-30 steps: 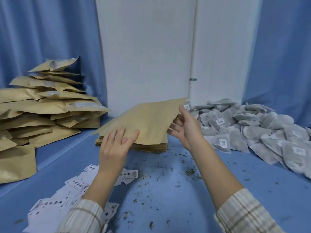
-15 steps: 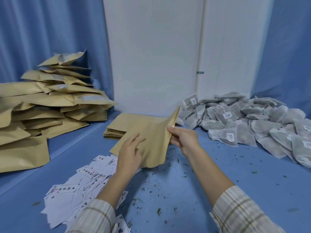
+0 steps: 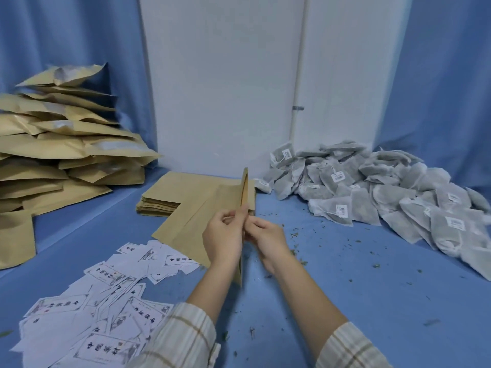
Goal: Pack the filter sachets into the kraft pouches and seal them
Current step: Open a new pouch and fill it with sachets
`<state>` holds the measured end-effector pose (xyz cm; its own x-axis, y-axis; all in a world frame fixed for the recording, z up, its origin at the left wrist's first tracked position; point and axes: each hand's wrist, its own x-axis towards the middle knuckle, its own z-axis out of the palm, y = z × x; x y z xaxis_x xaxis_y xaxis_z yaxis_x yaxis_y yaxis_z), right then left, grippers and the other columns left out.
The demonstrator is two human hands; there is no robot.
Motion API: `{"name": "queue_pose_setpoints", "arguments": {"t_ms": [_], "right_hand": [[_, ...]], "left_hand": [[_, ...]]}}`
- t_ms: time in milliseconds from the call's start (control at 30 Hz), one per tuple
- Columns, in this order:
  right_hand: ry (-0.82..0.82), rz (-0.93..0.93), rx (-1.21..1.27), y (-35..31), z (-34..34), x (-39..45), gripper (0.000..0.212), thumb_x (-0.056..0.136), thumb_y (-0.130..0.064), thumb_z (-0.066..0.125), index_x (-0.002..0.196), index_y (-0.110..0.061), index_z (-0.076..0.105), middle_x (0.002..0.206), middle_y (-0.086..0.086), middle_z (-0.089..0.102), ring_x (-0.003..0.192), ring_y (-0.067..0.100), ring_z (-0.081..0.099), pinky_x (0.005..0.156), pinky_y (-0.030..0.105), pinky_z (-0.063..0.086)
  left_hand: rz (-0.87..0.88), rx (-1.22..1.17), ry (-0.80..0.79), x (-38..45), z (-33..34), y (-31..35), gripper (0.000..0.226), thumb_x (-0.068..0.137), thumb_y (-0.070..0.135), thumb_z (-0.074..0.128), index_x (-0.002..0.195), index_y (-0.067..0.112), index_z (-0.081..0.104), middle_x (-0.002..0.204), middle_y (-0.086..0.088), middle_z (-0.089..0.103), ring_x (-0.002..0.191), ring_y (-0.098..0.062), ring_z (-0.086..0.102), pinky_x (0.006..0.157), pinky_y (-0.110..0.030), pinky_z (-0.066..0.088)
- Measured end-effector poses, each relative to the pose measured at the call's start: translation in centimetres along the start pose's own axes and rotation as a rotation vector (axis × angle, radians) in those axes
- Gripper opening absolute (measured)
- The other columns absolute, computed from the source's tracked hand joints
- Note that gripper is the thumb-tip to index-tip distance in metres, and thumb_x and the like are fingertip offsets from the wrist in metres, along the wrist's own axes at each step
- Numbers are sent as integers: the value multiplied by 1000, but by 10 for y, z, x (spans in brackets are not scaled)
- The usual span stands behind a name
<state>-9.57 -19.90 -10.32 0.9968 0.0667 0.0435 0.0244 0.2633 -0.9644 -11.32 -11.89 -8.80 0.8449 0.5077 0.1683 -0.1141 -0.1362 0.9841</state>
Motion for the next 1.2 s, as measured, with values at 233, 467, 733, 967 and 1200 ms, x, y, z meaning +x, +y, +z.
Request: {"name": "queue_pose_setpoints", "arguments": {"t_ms": [233,467,733,967,1200], "right_hand": [[164,-109,-154,15,-16,1,15,89,-23,62,86,-11,70,81,0,71,77,10,64,69,14,49],[380,-343,-688,27,-39,3,19,95,-32,51,81,-19,48,63,-11,57,58,-2,52,54,9,39],[530,-291,-553,35,-52,10,13,93,-18,53,80,-17,49,63,-10,56,59,0,52,56,6,37],[429,-394,-744,28,-55,7,4,95,-30,46,98,-31,43,64,-7,57,59,7,53,54,20,38],[668,-518,-1043,11,-53,5,9,74,-17,53,66,-13,52,72,6,56,70,28,53,58,36,43]], "left_hand": [[176,340,10,-7,25,-16,33,98,28,43,84,8,65,81,-10,68,79,-29,59,63,-34,38],[450,644,-69,-9,46,-33,35,101,29,36,93,4,59,77,-18,67,72,-36,62,57,-33,35],[498,504,68,-14,58,-27,25,86,-3,62,63,-10,56,42,-26,51,33,-38,51,41,-27,32],[674,721,-2,-17,60,-19,28,65,3,83,51,3,58,33,-11,46,23,-24,44,31,-18,29],[838,831,24,-22,60,-16,42,47,2,89,40,12,49,33,-2,40,24,-18,38,30,-13,25]]}}
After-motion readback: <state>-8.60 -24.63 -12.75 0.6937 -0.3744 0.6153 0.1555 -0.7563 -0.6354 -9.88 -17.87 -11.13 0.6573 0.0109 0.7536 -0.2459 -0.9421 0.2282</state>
